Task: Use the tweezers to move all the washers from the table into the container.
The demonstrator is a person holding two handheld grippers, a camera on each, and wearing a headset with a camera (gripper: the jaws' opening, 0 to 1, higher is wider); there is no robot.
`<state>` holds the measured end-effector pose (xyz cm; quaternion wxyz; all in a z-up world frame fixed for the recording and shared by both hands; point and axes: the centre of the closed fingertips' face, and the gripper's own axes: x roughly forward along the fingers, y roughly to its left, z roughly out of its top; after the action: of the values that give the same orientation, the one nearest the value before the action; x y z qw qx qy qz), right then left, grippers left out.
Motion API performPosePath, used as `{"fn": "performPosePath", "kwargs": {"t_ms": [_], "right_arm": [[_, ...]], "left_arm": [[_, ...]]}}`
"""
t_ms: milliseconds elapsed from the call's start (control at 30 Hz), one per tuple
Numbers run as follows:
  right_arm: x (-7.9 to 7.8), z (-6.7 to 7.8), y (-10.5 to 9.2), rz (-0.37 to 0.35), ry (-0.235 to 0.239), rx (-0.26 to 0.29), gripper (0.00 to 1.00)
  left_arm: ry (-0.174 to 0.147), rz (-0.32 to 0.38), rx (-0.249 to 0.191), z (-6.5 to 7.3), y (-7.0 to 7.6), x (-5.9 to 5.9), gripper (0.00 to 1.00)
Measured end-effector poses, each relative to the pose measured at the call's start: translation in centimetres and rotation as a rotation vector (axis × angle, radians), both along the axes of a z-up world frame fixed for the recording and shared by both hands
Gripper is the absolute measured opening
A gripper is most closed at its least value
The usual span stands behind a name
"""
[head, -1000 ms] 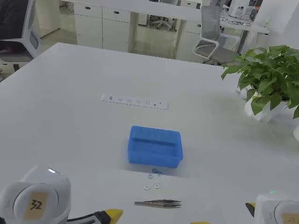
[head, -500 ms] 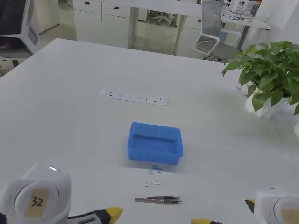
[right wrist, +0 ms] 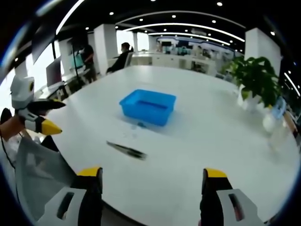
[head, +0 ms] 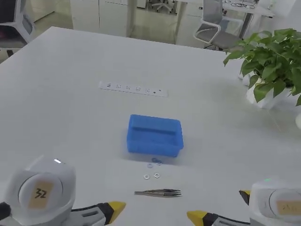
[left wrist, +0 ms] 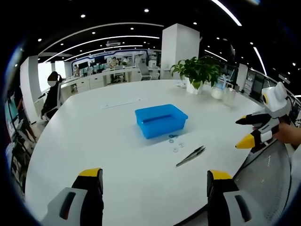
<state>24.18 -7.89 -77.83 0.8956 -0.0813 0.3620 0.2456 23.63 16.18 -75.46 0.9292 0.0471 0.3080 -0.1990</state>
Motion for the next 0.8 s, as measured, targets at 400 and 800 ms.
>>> {"fn": "performPosePath", "kwargs": {"t_ms": [400,800], "right_arm": [[0.3,-0.4,1.5,0.030,0.002,0.003,0.76],[0.5,0.1,3.6,0.058,-0.005,0.046,0.59]], "left_arm": [[0.045,-0.098,-0.020,-1.2,-1.4,1.8,0.75],[0.127,-0.279,-0.063,-3.6,-5.1,3.5,0.48]]}}
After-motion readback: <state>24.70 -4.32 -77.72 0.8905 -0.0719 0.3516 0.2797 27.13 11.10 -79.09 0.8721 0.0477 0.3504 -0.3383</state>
